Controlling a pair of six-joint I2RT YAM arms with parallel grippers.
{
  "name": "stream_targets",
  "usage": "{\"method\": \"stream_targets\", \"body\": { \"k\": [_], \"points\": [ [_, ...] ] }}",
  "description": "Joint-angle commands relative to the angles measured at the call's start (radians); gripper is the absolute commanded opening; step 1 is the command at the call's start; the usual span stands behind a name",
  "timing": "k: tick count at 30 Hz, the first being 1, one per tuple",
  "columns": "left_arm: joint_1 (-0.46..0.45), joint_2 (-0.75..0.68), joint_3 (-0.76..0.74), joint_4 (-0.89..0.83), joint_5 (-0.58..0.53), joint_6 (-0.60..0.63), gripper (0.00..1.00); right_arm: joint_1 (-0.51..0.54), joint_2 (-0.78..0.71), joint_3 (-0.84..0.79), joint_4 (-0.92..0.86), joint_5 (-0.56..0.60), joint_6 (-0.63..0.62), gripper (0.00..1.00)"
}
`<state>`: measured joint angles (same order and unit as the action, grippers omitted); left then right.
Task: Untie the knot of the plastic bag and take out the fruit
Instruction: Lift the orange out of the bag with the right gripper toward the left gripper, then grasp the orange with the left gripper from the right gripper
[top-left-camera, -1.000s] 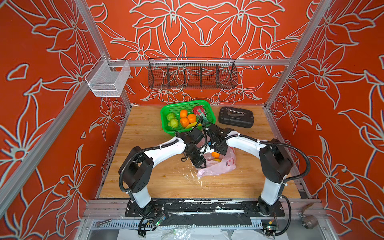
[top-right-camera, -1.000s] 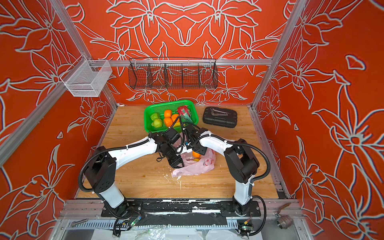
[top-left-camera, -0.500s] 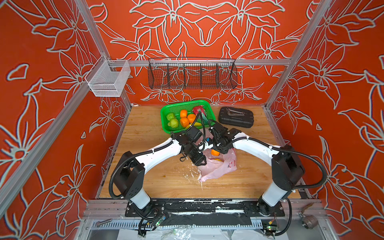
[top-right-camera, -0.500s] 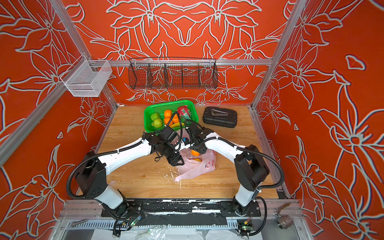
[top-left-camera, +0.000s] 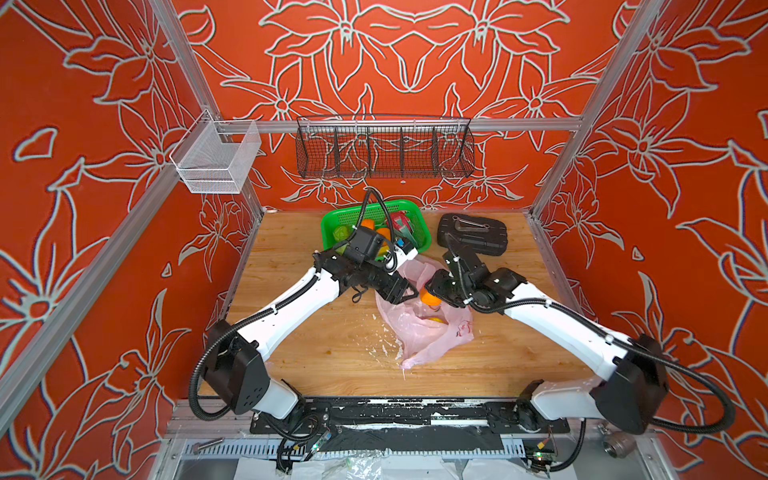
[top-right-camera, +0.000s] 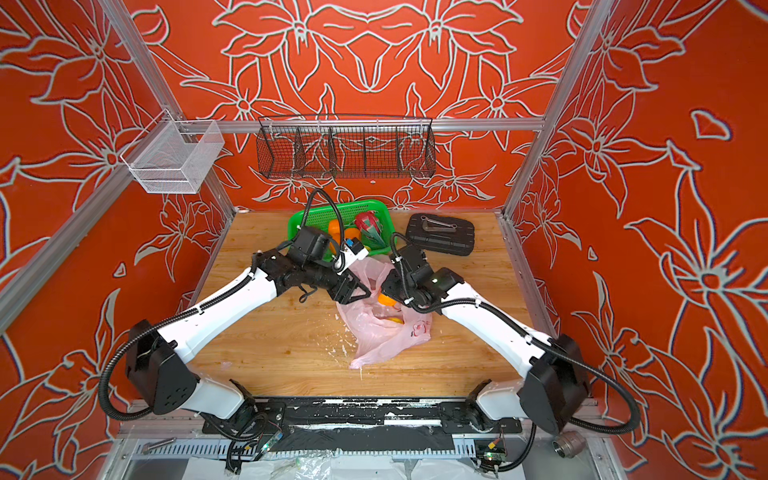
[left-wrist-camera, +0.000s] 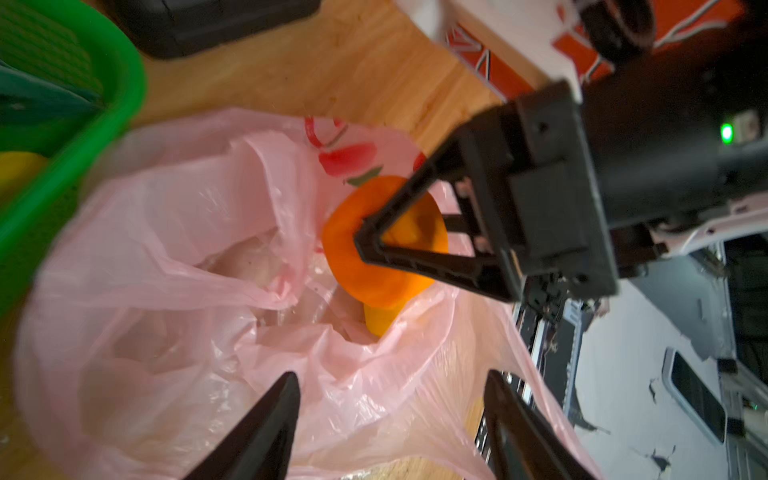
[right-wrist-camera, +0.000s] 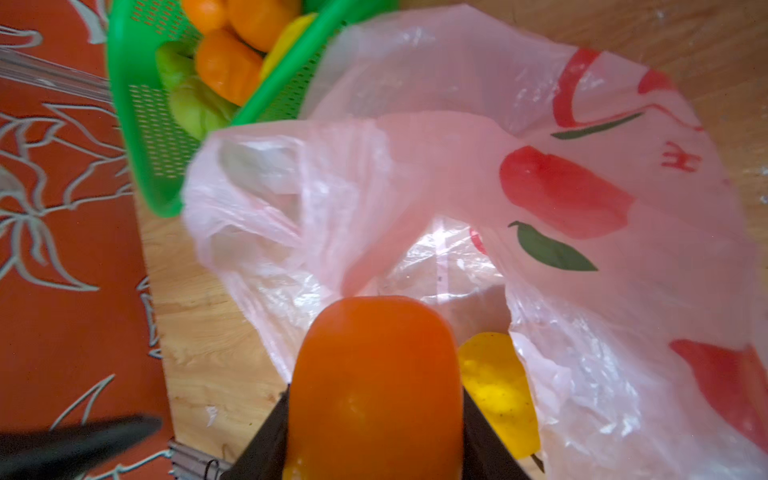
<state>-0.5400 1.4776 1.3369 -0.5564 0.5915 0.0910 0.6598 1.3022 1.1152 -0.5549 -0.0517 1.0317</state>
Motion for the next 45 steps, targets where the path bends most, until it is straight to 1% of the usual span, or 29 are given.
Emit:
{"method": "stream_targets", "body": {
  "k": [1, 5, 7, 9, 12, 14, 18, 21, 26, 29, 32, 33, 35, 37, 41, 44, 45],
  "points": [
    [0.011, -0.039, 0.052, 0.086, 0.088, -0.037, 0.73, -0.014, -0.086, -0.001, 0.098, -0.032, -0.038, 0.47],
    [0.011, -0.034, 0.119, 0.113, 0.112, -0.010, 0.78, -0.038, -0.137, 0.021, 0.173, -0.099, -0.057, 0.47],
    [0.012, -0.018, 0.156, 0.125, 0.139, 0.023, 0.82, -0.050, -0.156, 0.029, 0.214, -0.131, -0.058, 0.47],
    [0.012, -0.006, 0.187, 0.126, 0.142, 0.055, 0.86, -0.061, -0.169, 0.033, 0.249, -0.158, -0.046, 0.47],
    [0.012, 0.007, 0.217, 0.113, 0.143, 0.136, 0.94, -0.077, -0.175, 0.049, 0.279, -0.211, -0.035, 0.47],
    [0.012, 0.014, 0.224, 0.094, 0.155, 0.215, 0.98, -0.080, -0.172, 0.074, 0.269, -0.239, -0.048, 0.47],
    [0.012, 0.029, 0.235, 0.057, 0.142, 0.355, 1.00, -0.081, -0.162, 0.119, 0.250, -0.287, -0.063, 0.47],
    [0.011, 0.035, 0.237, 0.050, 0.152, 0.428, 1.00, -0.081, -0.157, 0.134, 0.269, -0.326, -0.060, 0.47],
    [0.010, 0.042, 0.237, 0.091, 0.156, 0.431, 0.99, -0.081, -0.137, 0.156, 0.284, -0.394, -0.070, 0.46],
    [0.011, 0.052, 0.244, 0.110, 0.169, 0.413, 0.97, -0.081, -0.128, 0.165, 0.286, -0.401, -0.070, 0.46],
    [0.010, 0.057, 0.246, 0.127, 0.165, 0.396, 0.92, -0.080, -0.128, 0.163, 0.281, -0.383, -0.069, 0.46],
    [0.010, 0.058, 0.245, 0.127, 0.158, 0.395, 0.87, -0.081, -0.128, 0.164, 0.281, -0.381, -0.068, 0.46],
    [0.010, 0.058, 0.246, 0.119, 0.145, 0.406, 0.82, -0.081, -0.125, 0.167, 0.275, -0.376, -0.068, 0.46],
    [0.010, 0.059, 0.245, 0.108, 0.132, 0.417, 0.75, -0.080, -0.122, 0.170, 0.269, -0.373, -0.069, 0.47],
    [0.010, 0.052, 0.241, 0.111, 0.086, 0.406, 0.64, -0.081, -0.125, 0.171, 0.255, -0.333, -0.066, 0.56],
    [0.011, 0.050, 0.241, 0.114, 0.047, 0.395, 0.58, -0.084, -0.135, 0.173, 0.247, -0.303, -0.066, 0.60],
    [0.011, 0.049, 0.240, 0.117, 0.034, 0.390, 0.56, -0.086, -0.137, 0.176, 0.244, -0.292, -0.064, 0.63]
  ]
}}
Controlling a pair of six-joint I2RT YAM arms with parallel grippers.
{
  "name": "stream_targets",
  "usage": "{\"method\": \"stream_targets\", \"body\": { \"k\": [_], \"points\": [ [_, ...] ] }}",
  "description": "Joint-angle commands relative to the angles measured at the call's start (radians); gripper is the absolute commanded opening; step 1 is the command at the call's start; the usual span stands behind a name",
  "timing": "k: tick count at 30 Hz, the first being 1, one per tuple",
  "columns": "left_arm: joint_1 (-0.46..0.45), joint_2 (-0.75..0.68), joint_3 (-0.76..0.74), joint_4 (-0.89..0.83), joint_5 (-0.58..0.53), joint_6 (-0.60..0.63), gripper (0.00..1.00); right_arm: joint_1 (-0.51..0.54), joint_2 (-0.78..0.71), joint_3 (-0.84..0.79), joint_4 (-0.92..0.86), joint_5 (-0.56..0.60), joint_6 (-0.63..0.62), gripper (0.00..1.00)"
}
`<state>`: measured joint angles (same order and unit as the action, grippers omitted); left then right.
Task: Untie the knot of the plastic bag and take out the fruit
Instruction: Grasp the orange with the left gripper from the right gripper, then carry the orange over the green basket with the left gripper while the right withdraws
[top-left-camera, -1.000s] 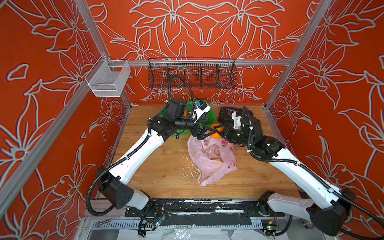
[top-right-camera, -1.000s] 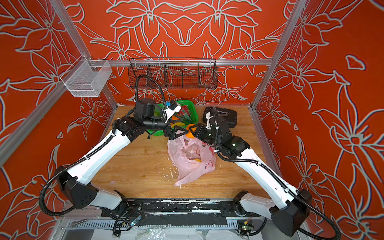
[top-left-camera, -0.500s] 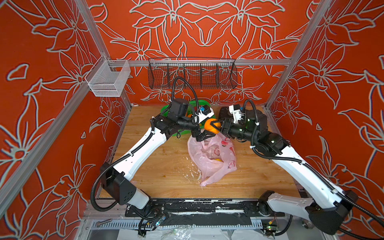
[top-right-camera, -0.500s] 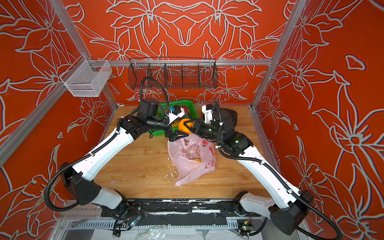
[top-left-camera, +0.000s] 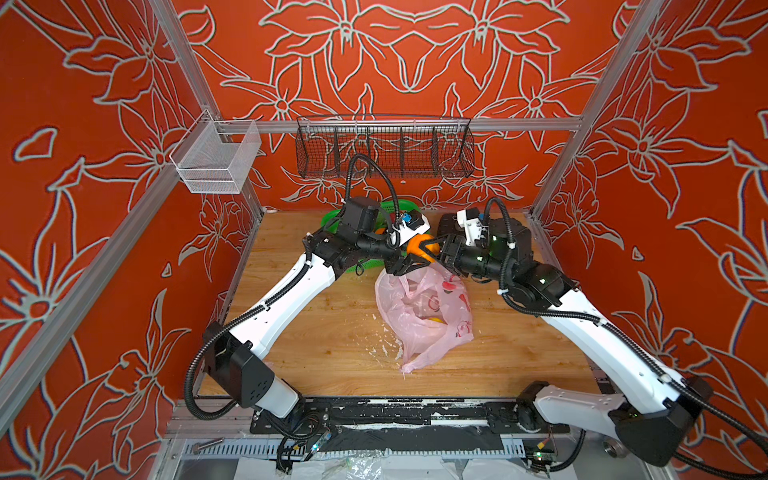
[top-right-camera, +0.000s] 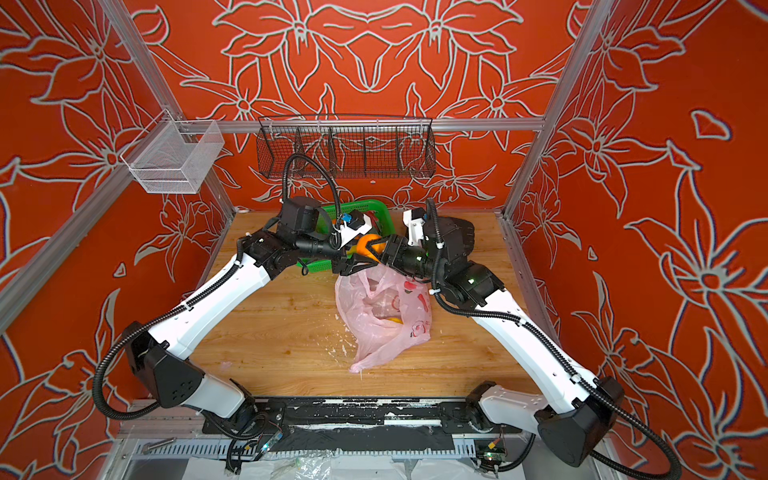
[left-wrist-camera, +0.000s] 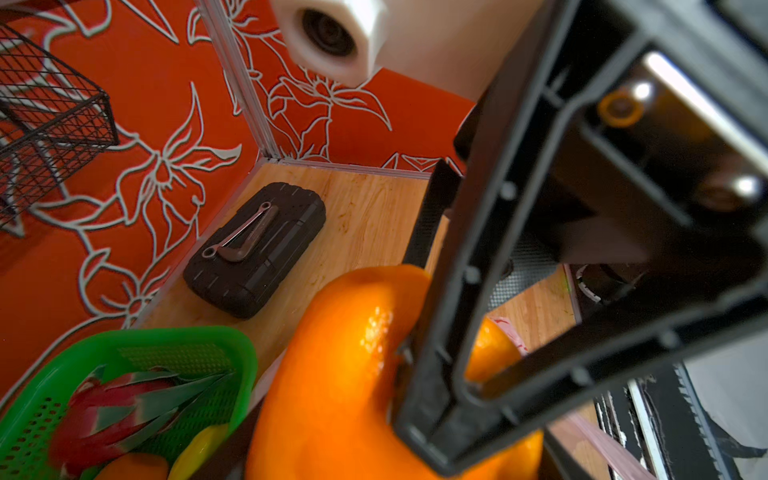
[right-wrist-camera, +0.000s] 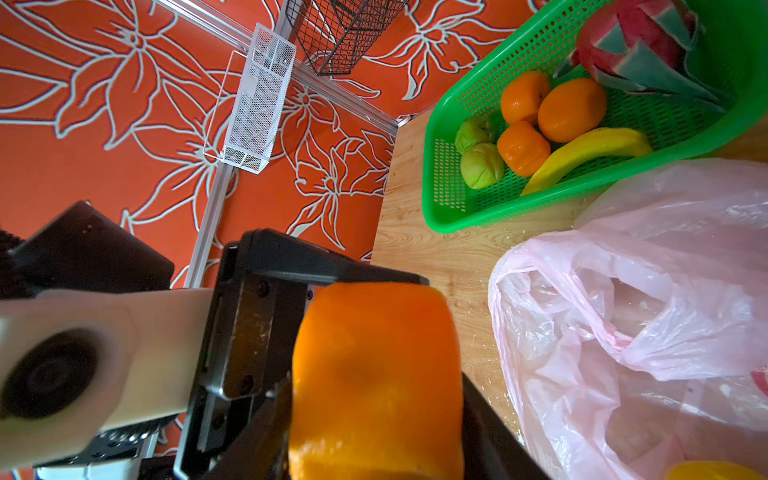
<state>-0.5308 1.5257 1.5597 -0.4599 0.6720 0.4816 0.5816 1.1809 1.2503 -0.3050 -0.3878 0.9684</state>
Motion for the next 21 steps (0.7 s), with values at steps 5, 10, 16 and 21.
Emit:
{"method": "stream_targets", "body": {
  "k": [5, 10, 16, 21],
  "points": [
    [0.008, 0.007, 0.014, 0.055, -0.113, -0.052, 0.53, -0.009, -0.057, 0.048, -0.039, 0.152, -0.002, 0.85],
    [0.052, 0.045, 0.034, 0.072, -0.130, -0.179, 0.42, -0.011, -0.182, -0.036, -0.020, 0.364, 0.007, 0.91],
    [0.100, 0.158, 0.158, -0.035, -0.182, -0.363, 0.39, -0.014, -0.331, -0.172, -0.044, 0.517, 0.066, 0.94],
    [0.137, 0.276, 0.264, -0.136, -0.216, -0.481, 0.39, -0.014, -0.373, -0.170, -0.168, 0.526, 0.079, 0.96]
  ]
}}
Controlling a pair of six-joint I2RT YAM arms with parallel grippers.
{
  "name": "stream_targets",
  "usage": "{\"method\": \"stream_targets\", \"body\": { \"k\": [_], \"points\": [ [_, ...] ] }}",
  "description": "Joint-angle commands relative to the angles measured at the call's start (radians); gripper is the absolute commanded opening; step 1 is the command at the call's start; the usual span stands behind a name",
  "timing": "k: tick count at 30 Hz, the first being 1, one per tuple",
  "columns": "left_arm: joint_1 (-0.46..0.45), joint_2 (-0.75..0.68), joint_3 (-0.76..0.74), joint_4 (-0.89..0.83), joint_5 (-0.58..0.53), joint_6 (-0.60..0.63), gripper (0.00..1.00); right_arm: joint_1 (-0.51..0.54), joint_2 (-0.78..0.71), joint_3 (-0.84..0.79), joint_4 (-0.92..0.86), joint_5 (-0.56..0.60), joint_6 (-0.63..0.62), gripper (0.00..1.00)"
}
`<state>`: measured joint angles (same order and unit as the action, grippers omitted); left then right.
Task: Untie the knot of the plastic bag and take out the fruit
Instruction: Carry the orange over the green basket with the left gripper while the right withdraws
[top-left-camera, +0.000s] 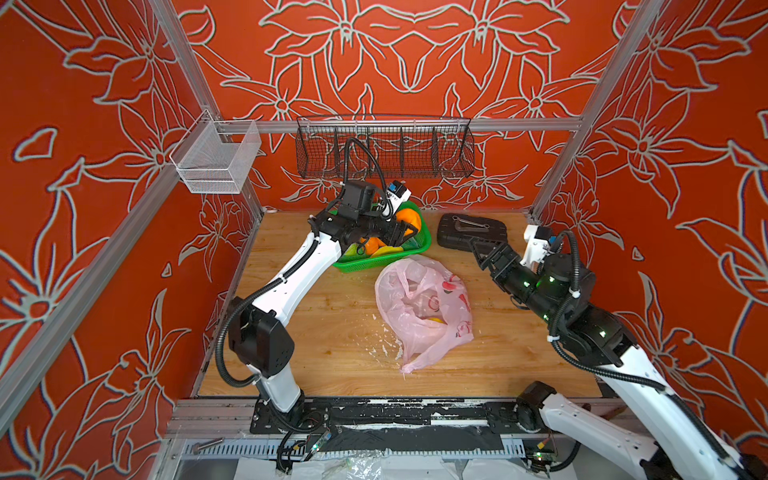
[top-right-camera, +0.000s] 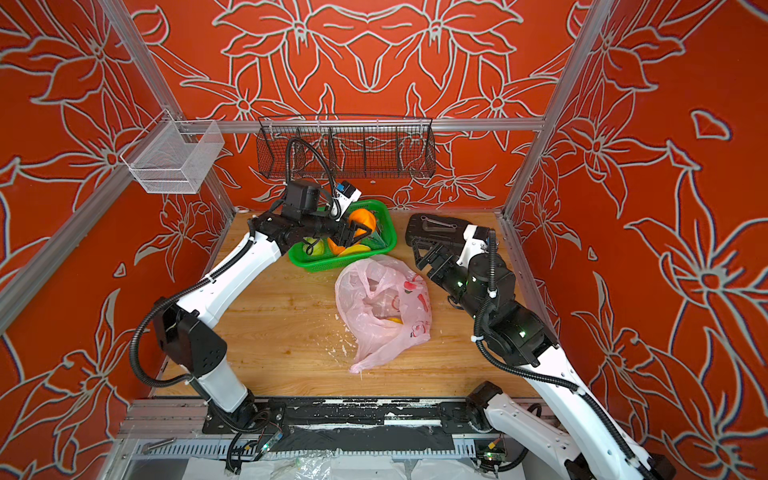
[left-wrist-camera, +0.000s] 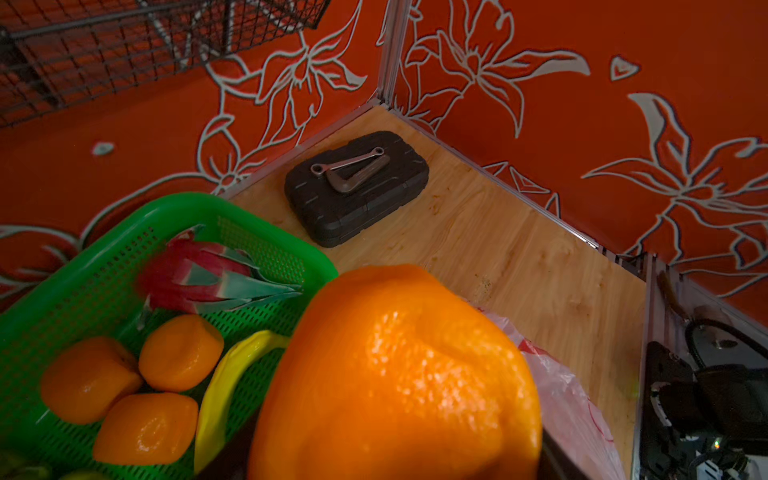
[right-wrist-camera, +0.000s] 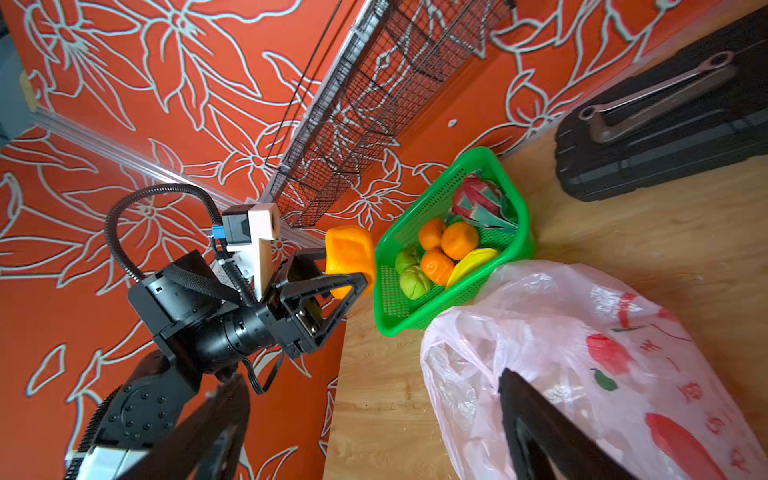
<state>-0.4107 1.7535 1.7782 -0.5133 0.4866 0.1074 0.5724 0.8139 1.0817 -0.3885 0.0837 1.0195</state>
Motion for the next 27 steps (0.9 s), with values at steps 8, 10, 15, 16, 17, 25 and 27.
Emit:
{"method": "stream_targets", "body": {
  "k": [8, 10, 15, 16, 17, 25, 27],
  "points": [
    [0.072, 0.248, 0.227, -0.258, -0.168, -0.268, 0.39, -0.004, -0.012, 0.020, -0.192, -0.001, 0.019, 0.97],
    [0.084, 0.298, 0.268, -0.296, -0.184, -0.289, 0.39, -0.004, -0.009, 0.019, -0.200, -0.019, 0.024, 0.97],
    [0.100, 0.388, 0.299, -0.312, -0.218, -0.306, 0.38, -0.005, 0.001, 0.018, -0.217, -0.047, 0.034, 0.97],
    [0.101, 0.400, 0.299, -0.308, -0.225, -0.303, 0.39, -0.005, 0.002, 0.018, -0.219, -0.047, 0.035, 0.97],
    [0.101, 0.413, 0.299, -0.303, -0.229, -0.294, 0.38, -0.005, 0.006, 0.020, -0.225, -0.046, 0.038, 0.97],
    [0.101, 0.530, 0.355, -0.296, -0.182, -0.290, 0.39, -0.005, 0.034, 0.012, -0.226, -0.058, 0.056, 0.97],
    [0.100, 0.568, 0.396, -0.311, -0.164, -0.295, 0.39, -0.005, 0.042, 0.015, -0.222, -0.062, 0.056, 0.97]
  ]
}}
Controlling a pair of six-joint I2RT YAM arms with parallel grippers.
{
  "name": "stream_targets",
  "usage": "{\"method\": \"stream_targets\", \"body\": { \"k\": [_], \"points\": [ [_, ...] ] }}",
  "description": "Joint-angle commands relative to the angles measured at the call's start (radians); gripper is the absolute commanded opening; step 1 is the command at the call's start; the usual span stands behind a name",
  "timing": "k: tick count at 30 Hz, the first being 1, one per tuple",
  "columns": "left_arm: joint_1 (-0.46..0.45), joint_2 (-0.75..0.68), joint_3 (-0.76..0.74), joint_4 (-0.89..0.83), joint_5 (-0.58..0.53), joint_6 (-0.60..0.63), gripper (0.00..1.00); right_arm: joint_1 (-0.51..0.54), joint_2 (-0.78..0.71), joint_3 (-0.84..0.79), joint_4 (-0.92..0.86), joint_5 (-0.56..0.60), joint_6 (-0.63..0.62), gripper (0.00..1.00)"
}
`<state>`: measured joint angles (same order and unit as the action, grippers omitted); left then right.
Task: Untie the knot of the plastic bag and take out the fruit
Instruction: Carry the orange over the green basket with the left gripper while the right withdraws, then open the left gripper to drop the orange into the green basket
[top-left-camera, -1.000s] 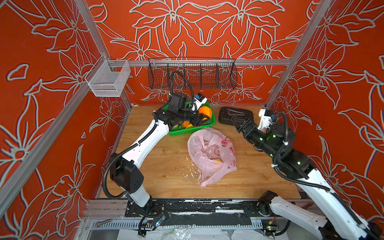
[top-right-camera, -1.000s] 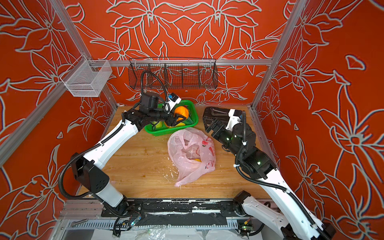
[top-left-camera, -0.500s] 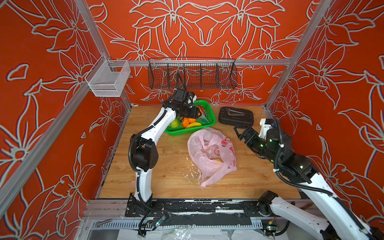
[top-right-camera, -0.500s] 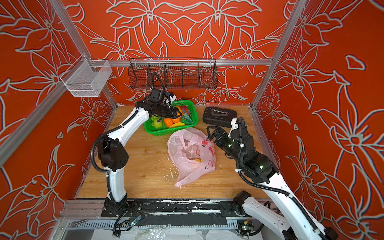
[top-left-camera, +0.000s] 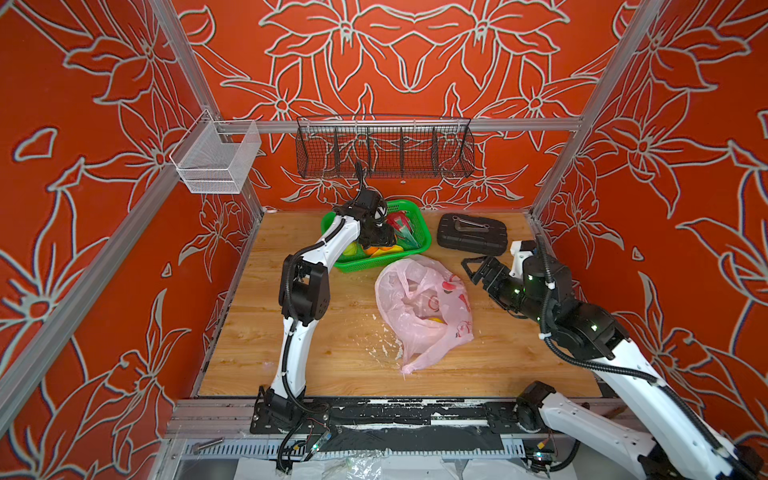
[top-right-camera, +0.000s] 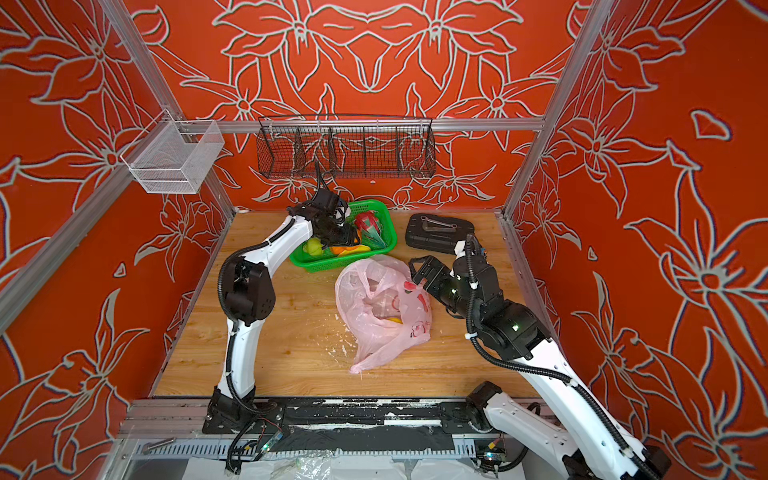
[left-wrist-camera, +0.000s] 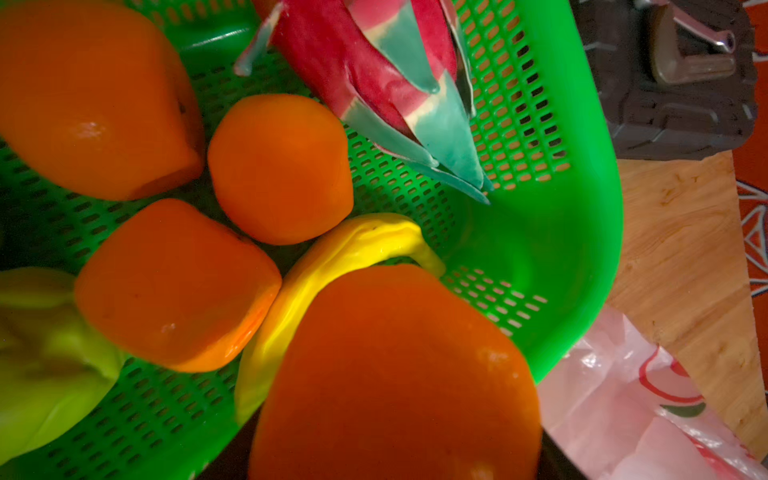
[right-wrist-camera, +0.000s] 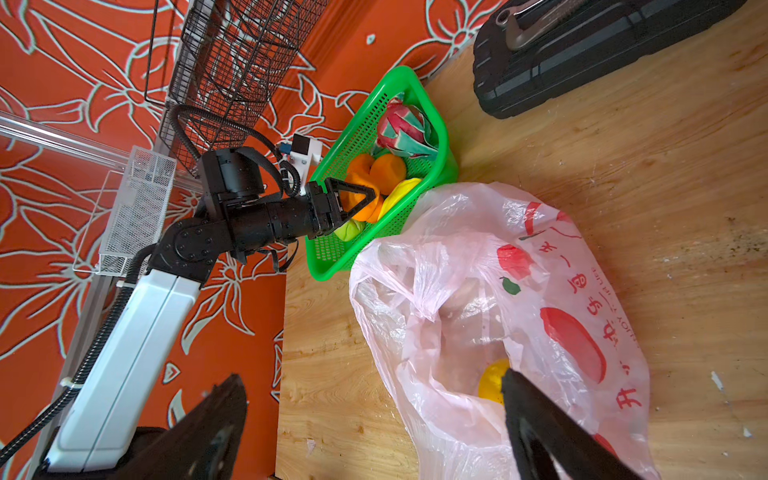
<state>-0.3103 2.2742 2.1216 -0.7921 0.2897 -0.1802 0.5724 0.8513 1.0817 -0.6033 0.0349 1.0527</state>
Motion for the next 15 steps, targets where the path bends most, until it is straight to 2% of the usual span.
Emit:
{"method": "stream_targets", "body": {
  "k": [1, 12, 15],
  "points": [
    [-0.001, 0.061, 0.068, -0.035, 0.043, -0.010, 0.39, -0.004, 0.009, 0.018, -0.009, -0.016, 0.023, 0.97],
    [-0.012, 0.159, 0.096, -0.016, 0.072, -0.032, 0.48, -0.005, 0.014, 0.027, -0.024, -0.015, 0.038, 0.97],
    [-0.013, 0.161, 0.098, -0.018, 0.073, -0.031, 0.56, -0.004, 0.014, 0.030, -0.028, -0.018, 0.038, 0.97]
  ]
}}
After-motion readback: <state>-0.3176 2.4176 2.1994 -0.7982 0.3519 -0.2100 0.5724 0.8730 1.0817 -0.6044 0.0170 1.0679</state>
